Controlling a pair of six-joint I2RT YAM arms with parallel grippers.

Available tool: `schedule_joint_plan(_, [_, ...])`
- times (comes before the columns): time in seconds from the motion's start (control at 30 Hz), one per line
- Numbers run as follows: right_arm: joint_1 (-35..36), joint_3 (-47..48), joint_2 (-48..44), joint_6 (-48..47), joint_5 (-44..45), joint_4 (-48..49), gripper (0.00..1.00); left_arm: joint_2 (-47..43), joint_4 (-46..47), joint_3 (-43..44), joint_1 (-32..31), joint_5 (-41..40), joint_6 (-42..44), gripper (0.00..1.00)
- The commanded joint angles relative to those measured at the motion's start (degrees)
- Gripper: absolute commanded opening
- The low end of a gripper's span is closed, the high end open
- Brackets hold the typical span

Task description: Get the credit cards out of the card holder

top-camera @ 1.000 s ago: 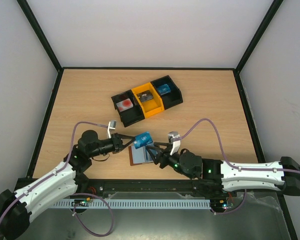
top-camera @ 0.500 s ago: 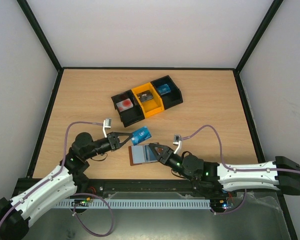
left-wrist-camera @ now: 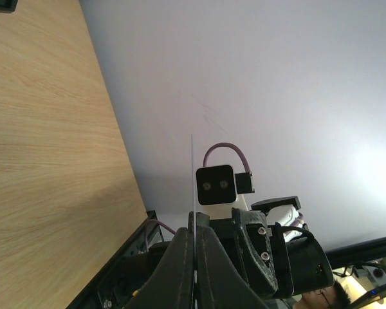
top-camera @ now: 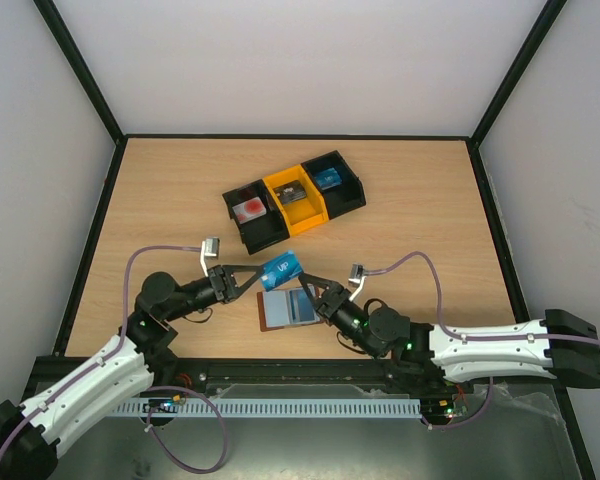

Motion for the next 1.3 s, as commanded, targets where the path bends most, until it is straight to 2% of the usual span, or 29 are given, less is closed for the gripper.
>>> schedule_joint_plan(0.0, [0.2, 3.0, 1.5, 0.3, 3.5, 2.2, 0.29, -0.9, 3.4, -0.7, 0.3, 1.0, -1.0, 0.03])
schedule_joint_plan(0.4, [0.2, 4.9, 5.1, 0.4, 4.2, 2.8, 0.29, -1.6, 5.0, -1.5, 0.2, 1.7, -2.3, 0.03])
schedule_joint_plan(0.6, [0.2, 5.0, 6.3, -0.1, 3.6, 4.3, 0.21, -1.6, 6.0, -2.3, 0.2, 1.9, -3.2, 0.03])
schedule_joint_plan(0.8, [0.2, 4.4, 6.8, -0.7, 3.3, 5.7, 0.03, -2.5, 6.3, -3.1, 0.2, 1.9, -3.6, 0.03])
schedule_joint_plan(0.97, [0.2, 4.0, 7.3, -1.3, 2.5, 7.1, 0.02, -3.2, 5.9, -3.6, 0.2, 1.6, -3.7, 0.03])
schedule_joint_plan(1.2, [0.2, 3.4, 7.7, -2.3, 2.1, 9.0, 0.02, -4.0, 5.3, -4.2, 0.2, 1.1, -3.6, 0.15])
schedule_joint_plan(1.27, [0.2, 3.0, 7.7, -2.5, 2.3, 9.7, 0.02, -4.2, 4.9, -4.2, 0.2, 1.0, -3.6, 0.23])
